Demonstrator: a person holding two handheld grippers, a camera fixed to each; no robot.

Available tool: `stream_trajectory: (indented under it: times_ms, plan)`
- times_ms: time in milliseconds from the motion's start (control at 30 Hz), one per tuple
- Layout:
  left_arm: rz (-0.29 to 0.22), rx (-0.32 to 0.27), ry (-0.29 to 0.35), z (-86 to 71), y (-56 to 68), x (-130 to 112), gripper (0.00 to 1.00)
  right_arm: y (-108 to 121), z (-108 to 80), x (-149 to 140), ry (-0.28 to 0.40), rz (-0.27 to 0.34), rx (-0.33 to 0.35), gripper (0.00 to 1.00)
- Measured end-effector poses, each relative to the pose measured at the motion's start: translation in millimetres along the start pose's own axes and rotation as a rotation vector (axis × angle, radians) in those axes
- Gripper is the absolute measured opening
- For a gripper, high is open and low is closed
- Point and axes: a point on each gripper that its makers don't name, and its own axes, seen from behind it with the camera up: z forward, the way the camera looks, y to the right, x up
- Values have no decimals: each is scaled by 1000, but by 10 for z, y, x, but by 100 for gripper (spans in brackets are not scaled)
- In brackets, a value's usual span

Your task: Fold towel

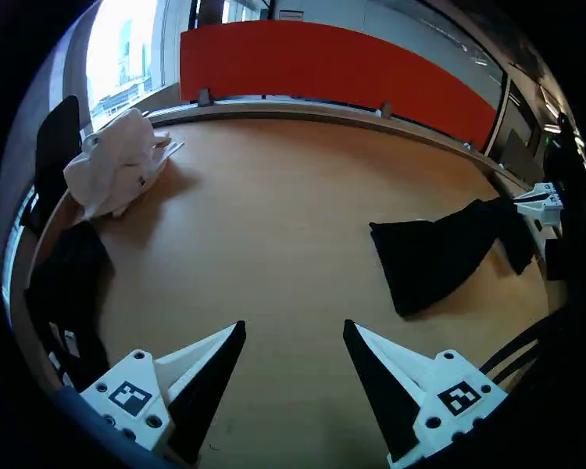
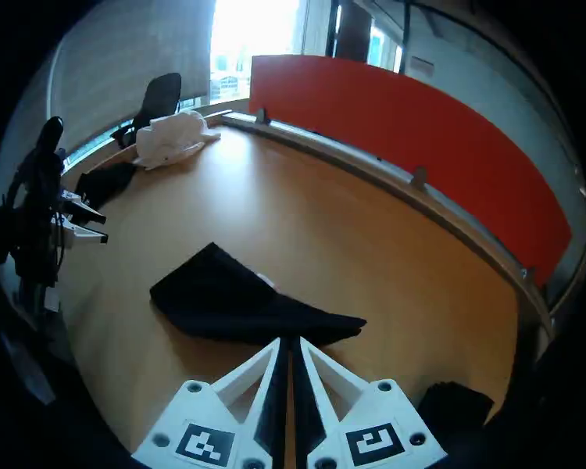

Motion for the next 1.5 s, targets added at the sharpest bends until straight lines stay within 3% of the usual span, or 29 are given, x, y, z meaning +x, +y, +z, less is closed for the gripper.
stream_trajectory:
  times_ms: [300, 600, 1500]
  plan:
    - [-1, -3, 5, 8, 23, 40, 93, 76, -152, 131, 23, -31, -17, 6]
    - [0, -6, 5, 13, 43, 46, 93, 52, -144, 111, 16, -40, -5, 5]
    - [-1, -13, 10, 20, 63, 79, 93, -491, 217, 103, -14, -96, 120, 5]
